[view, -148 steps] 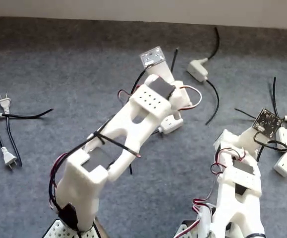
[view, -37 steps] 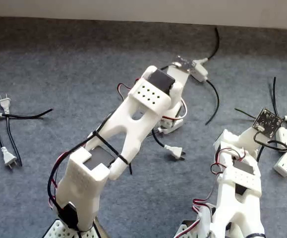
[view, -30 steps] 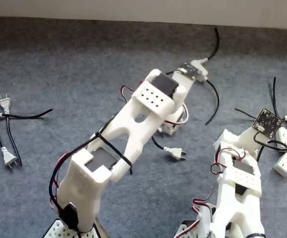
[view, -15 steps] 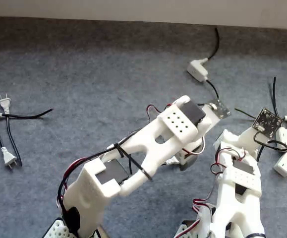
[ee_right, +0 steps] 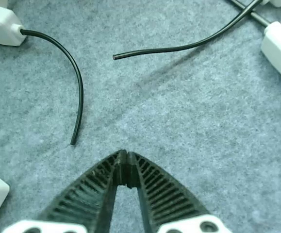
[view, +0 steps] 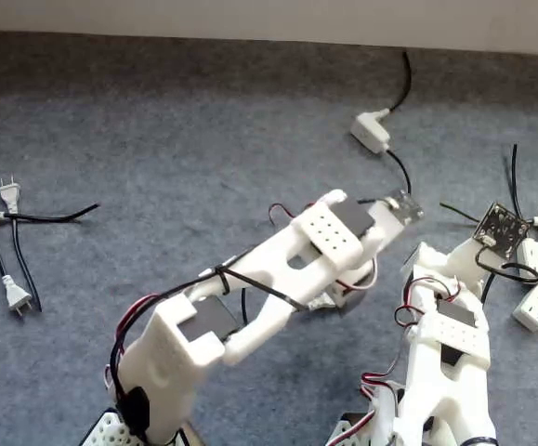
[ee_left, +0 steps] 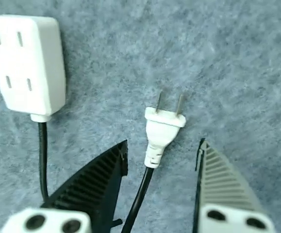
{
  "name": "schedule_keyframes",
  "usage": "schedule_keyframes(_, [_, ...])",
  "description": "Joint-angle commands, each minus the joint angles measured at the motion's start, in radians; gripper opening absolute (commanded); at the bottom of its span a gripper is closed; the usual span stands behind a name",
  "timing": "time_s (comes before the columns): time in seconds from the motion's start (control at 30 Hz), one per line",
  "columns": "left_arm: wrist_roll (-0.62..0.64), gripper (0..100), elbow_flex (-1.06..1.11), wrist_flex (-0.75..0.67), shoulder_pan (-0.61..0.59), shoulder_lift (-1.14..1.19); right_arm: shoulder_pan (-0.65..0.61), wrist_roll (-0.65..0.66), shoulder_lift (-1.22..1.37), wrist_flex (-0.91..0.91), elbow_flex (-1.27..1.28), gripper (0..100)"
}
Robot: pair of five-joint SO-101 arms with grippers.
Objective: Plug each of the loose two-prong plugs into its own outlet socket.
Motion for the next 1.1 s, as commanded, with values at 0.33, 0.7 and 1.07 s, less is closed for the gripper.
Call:
schedule_keyframes(0.33, [-0.087,24,0.005,-0.035,-0.067,-0.045,-0.008,-0.009,-0.004,-0.004,-0.010,0.8])
schedule_keyframes(0.7, [-0.092,24,-0.002,-0.064,0.031,0.090,-0.008,-0.009,-0.004,-0.004,-0.010,0.8])
schedule_keyframes(1.07, [-0.092,24,0.005,-0.061,0.096,0.096,-0.008,-0.009,-0.004,-0.004,-0.010,0.8])
